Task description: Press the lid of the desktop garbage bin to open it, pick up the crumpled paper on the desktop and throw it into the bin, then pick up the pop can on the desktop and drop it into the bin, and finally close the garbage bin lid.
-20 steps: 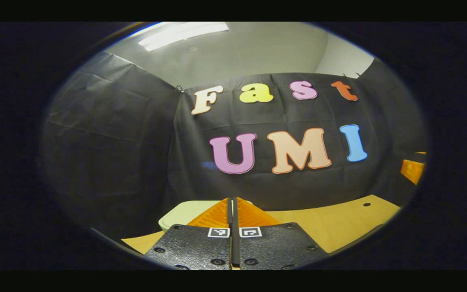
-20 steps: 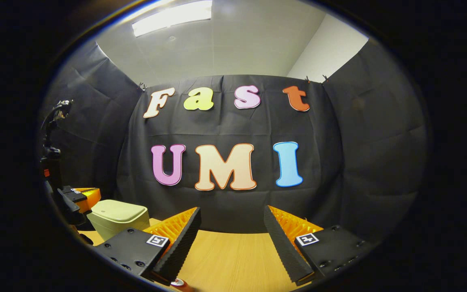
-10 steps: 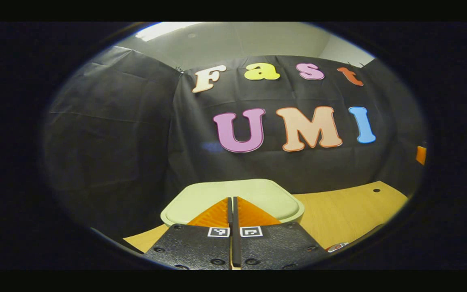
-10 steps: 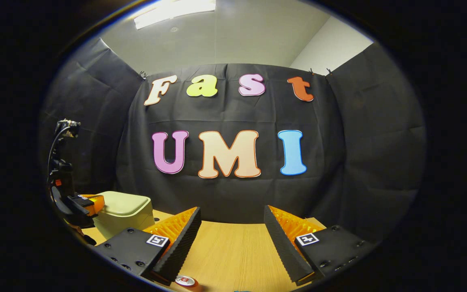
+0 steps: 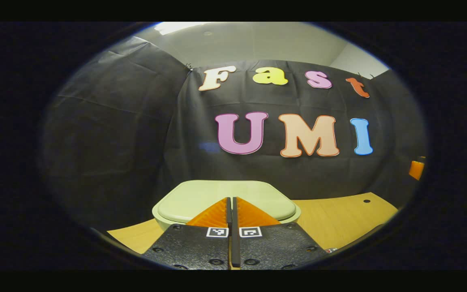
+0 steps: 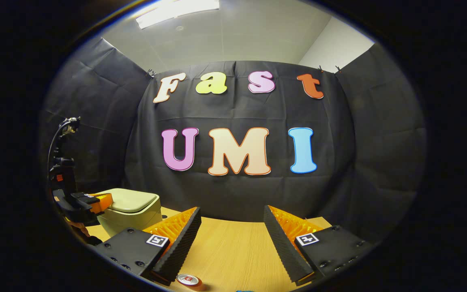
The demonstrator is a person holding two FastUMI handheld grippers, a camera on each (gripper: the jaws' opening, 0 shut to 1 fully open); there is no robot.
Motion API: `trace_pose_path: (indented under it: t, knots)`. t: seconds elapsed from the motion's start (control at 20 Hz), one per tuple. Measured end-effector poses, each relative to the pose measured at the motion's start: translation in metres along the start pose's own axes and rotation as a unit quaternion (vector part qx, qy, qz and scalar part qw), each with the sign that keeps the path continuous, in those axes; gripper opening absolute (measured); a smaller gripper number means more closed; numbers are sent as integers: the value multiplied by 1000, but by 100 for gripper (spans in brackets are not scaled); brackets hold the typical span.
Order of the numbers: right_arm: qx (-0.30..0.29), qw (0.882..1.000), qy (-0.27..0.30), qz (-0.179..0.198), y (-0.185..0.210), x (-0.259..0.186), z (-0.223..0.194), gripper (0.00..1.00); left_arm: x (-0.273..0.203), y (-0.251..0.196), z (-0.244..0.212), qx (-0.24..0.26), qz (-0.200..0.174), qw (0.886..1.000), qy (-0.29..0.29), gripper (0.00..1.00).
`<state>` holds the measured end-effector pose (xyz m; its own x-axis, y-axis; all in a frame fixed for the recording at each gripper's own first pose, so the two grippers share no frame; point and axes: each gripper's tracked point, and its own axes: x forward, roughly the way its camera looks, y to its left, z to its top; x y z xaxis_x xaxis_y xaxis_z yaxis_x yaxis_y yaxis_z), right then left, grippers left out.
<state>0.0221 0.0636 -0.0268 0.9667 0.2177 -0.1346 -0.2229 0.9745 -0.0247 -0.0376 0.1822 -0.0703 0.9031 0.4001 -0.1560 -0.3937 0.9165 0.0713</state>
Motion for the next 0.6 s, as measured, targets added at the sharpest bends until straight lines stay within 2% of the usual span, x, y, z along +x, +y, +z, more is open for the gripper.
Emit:
trace_pose_path:
  t: [0.2,0.25,0.3,0.45,0.6]
  knots:
    - [5,1000,26,8,-18,5,-14,98,-14,-9,38,-3,-3,999,-50,0]
    - [2,999,32,10,-23,7,-18,98,-19,-14,43,-3,-9,998,-60,5]
    - [-2,999,39,11,-28,8,-26,98,-21,-20,49,-3,-14,998,-66,0]
    - [-10,997,70,26,-34,12,-52,98,-31,-47,54,-10,-49,997,-64,21]
    - [-25,993,106,41,-39,15,-80,98,-39,-58,53,-4,-58,997,-60,60]
